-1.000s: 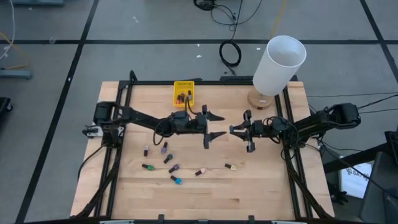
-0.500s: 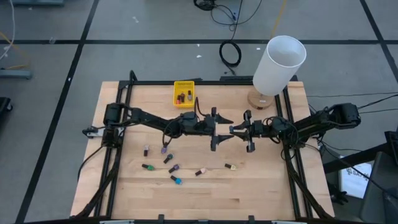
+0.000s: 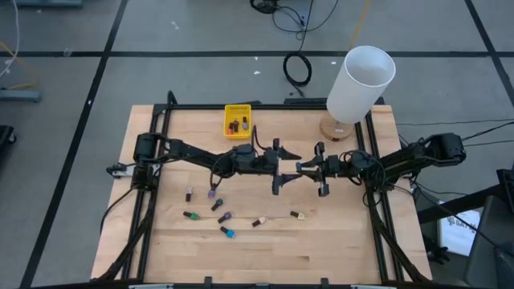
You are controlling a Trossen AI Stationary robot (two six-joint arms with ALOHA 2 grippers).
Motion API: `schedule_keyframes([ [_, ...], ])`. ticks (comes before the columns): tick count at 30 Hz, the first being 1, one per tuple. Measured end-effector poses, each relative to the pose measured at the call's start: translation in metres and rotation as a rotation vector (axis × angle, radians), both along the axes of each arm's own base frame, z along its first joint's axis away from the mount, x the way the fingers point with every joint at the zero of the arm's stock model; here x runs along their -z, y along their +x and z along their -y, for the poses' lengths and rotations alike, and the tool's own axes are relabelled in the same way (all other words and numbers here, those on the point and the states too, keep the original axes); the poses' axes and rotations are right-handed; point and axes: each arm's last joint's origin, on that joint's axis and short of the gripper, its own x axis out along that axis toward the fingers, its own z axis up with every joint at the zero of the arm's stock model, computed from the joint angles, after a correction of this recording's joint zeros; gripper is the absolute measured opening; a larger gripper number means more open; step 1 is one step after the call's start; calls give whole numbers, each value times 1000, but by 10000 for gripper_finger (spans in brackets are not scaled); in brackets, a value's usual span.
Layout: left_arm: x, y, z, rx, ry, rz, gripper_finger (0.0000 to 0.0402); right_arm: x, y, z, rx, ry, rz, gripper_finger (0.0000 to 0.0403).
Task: Pick & Place Nail Polish
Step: Put the dark blue nail polish bottle into the yellow bin
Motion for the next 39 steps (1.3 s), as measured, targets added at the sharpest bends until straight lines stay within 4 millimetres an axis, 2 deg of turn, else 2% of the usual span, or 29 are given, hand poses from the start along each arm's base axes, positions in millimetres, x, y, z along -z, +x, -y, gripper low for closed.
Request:
schedule_keyframes([
  [12, -2, 0, 0, 0, -22, 14, 279, 0, 0, 0, 7, -6, 0, 51],
  [25, -2, 0, -2, -2, -46, 16, 155, 0, 0, 0, 7, -6, 0, 51],
  [34, -2, 0, -6, -5, -68, 12, 111, 0, 0, 0, 14, -4, 1, 51],
  [39, -2, 0, -6, -4, -72, 11, 112, 0, 0, 0, 13, -4, 1, 51],
])
